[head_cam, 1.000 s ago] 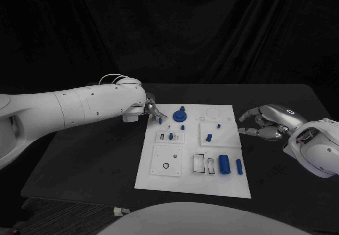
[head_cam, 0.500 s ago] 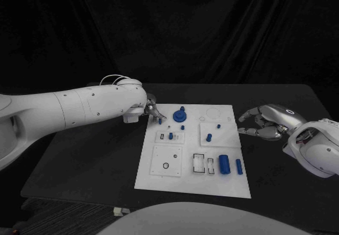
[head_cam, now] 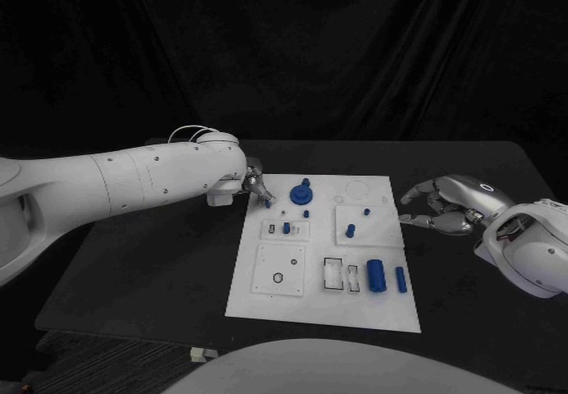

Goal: Assemble the parts on the task board

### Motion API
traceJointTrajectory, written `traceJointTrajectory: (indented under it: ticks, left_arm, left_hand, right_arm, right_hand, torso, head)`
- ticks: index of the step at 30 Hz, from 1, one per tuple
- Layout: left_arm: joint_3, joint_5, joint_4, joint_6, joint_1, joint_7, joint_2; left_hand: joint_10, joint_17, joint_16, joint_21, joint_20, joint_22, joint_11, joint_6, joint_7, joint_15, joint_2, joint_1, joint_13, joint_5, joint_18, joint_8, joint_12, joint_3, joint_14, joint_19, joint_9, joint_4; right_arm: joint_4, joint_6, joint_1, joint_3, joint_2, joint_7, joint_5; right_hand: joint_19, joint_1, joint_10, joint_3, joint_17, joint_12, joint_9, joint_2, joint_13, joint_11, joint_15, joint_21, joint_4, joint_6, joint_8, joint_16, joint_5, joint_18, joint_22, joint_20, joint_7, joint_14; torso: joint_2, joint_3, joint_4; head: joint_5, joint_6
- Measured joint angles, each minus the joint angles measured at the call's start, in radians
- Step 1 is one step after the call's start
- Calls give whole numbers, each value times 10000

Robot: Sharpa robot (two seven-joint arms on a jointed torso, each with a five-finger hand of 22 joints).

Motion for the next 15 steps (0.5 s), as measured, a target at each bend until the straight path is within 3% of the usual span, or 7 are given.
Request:
traceJointTrajectory:
  ticks: [10, 15]
  left_arm:
    - [0, -3, 12, 38, -3, 41, 0]
    - [-2, -4, 17, 69, -4, 51, 0]
  left_hand:
    - [0, 0, 0, -39, 0, 0, 0, -36, -36, 0, -11, 106, 0, 194, 0, -102, 0, 158, 0, 0, -72, -157]
    - [0, 0, 0, -39, -37, 0, 0, -15, -57, -1, -105, 217, 0, 624, -1, -237, 0, 497, 0, -37, -190, -322]
  right_arm:
    - [-20, 5, -13, 0, 45, -5, 2]
    - [-27, 10, -17, 0, 50, -9, 2]
  right_hand:
    - [0, 0, 0, -27, 0, 0, 1, 0, -1, 0, 0, 0, 27, 0, 0, 0, 0, 0, -1, 0, 0, 0]
    - [0, 32, 0, -27, 0, 0, -12, 32, -2, 0, 0, -44, 27, 0, 0, 0, 0, 0, -2, 0, 0, 0]
  torso:
    - [0, -1, 1]
    - [0, 0, 1]
  head:
    - [30, 0]
    - [45, 0]
